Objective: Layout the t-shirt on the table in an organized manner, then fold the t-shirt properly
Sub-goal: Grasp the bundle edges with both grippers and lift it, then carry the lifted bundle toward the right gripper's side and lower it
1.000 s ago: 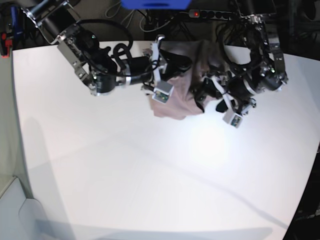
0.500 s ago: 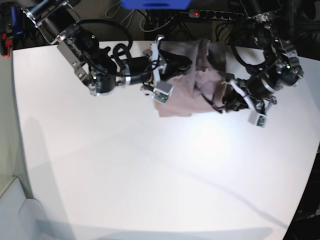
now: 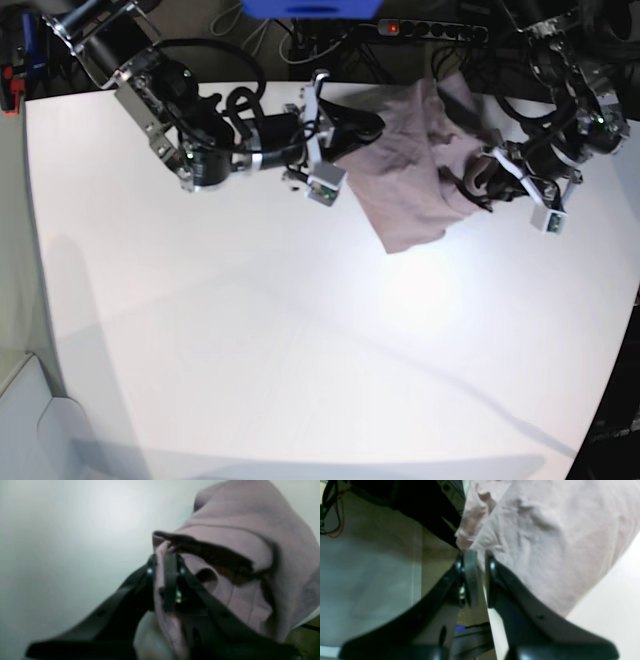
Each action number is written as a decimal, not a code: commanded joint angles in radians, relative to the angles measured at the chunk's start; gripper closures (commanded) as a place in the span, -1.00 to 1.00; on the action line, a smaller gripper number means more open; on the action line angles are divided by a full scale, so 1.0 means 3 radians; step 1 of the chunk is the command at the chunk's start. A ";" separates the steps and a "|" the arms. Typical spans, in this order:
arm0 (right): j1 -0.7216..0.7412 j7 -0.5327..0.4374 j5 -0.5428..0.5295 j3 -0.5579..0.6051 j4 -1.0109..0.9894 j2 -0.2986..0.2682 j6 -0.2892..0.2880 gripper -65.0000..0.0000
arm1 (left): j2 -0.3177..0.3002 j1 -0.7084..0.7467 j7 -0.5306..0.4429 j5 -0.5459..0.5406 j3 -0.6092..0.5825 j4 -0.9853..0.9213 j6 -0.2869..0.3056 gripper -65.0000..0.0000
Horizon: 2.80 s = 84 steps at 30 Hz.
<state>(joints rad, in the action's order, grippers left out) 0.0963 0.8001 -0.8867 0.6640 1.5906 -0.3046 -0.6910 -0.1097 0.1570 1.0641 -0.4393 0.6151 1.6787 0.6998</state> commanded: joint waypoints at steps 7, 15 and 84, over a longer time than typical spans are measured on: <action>0.0070 -0.0072 -0.0075 -0.0022 0.0056 0.0005 -0.0024 0.86 | -0.0036 0.0236 -0.0056 -0.0052 0.0013 0.0038 -0.0006 0.98; 0.0116 -0.0066 -0.0075 -0.0017 0.0066 0.0072 -0.0024 0.86 | -0.0041 0.0354 -0.0056 -0.0052 0.0024 0.0038 -0.0006 0.34; 0.0694 -0.1611 -0.0090 0.0009 -0.1417 0.0123 0.0495 0.86 | 0.0481 0.0973 0.0486 -0.0062 -0.0012 0.0943 -0.0006 -1.00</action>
<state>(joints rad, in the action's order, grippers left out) 0.2825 0.3393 -0.8921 0.6708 1.1435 -0.2752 -0.5308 0.0364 0.4568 1.2282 -0.4389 0.6121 1.9457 0.6998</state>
